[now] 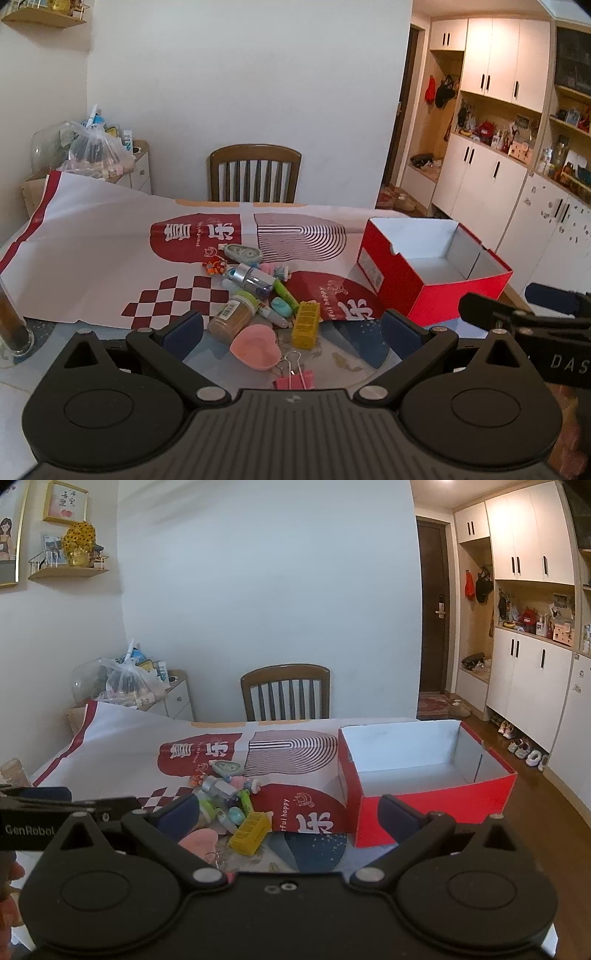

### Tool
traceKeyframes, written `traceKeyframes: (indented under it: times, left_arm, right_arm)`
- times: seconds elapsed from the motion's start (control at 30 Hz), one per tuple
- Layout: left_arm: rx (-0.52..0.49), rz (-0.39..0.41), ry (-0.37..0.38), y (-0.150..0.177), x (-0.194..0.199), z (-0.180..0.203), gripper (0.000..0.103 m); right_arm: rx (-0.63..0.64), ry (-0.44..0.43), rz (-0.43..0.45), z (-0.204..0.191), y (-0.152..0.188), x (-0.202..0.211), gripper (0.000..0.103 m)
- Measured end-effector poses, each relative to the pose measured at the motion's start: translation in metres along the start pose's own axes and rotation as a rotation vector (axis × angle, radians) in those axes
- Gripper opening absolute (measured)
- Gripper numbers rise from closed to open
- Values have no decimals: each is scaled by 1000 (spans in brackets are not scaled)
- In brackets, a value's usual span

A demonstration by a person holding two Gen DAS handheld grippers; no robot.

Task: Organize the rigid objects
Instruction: 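Move both tools toward the scattered items on the table, then grasp the yellow box with the right gripper while the left gripper grasps the pink binder clip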

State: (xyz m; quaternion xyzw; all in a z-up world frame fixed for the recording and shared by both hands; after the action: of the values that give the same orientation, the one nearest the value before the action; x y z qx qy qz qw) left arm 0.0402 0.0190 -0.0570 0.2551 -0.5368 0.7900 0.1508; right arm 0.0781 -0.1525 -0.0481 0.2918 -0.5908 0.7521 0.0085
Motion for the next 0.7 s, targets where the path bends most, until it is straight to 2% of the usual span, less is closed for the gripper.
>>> traceKeyframes:
  times: [0.27, 0.4, 0.53, 0.7]
  left_arm:
    - [-1, -52, -30, 3, -24, -11, 103]
    - [19, -59, -59, 0, -37, -21, 103]
    - [-9, -22, -125, -5, -55, -32, 103]
    - [-8, -68, -133, -2, -87, -42, 103]
  right_arm:
    - [19, -42, -19, -3, 0, -24, 103]
    - [29, -72, -53, -6, 1, -43, 103]
    - [45, -97, -81, -6, 3, -62, 103]
    - [41, -137, -141, -3, 7, -94, 103]
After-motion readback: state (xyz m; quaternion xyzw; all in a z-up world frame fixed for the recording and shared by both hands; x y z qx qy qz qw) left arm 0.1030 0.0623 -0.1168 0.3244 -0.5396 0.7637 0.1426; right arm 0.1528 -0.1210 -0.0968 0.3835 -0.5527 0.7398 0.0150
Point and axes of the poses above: each gripper's, at about its wrist camera, not at the fingertips, and x roughly against the way its jaws point, z to its right, y to its underside, the point moved 7 cm from there along -x, roughly the way its jaws point, and after that the axes turned 14 degrees about x, right-handed, at the moved point
